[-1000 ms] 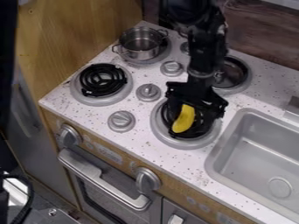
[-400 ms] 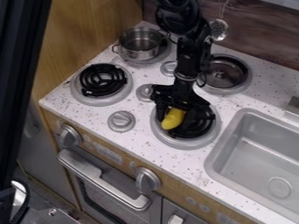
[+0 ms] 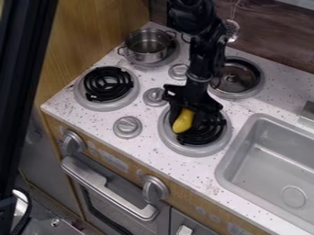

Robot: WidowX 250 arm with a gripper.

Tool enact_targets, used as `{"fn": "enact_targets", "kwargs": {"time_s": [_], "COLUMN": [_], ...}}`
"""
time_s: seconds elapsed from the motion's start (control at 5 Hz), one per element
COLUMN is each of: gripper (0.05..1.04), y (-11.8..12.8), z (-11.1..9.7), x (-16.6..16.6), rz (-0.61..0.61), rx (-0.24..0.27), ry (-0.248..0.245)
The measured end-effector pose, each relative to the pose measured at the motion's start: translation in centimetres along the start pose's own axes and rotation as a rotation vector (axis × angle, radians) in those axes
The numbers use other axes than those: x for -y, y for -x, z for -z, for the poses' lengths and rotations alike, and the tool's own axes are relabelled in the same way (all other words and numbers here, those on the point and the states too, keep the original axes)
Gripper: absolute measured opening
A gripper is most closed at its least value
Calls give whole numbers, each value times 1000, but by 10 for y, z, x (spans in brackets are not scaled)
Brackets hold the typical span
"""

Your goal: Took the banana and placed it on the left side of the burner

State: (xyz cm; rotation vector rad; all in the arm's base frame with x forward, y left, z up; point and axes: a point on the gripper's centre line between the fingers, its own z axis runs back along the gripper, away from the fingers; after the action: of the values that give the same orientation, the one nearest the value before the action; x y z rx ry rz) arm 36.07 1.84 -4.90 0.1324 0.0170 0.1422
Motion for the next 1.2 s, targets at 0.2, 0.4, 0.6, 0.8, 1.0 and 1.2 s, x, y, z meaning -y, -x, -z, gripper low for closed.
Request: {"fn": "enact_targets", "kwargs": {"time_s": [0.2, 0.4, 0.6, 0.8, 1.0, 1.2], "gripper": [563, 563, 563, 562, 617, 899], "y": [-17, -22, -17, -22, -31, -28], "z": [-20, -19, 13, 25, 27, 28], "x": [-49, -95, -138, -165, -173, -172], "rz": [-112, -200, -251, -288, -292, -281], "rx": [78, 71, -12, -31, -29, -23], "ry": [-64, -90, -68, -71, -73, -25]}}
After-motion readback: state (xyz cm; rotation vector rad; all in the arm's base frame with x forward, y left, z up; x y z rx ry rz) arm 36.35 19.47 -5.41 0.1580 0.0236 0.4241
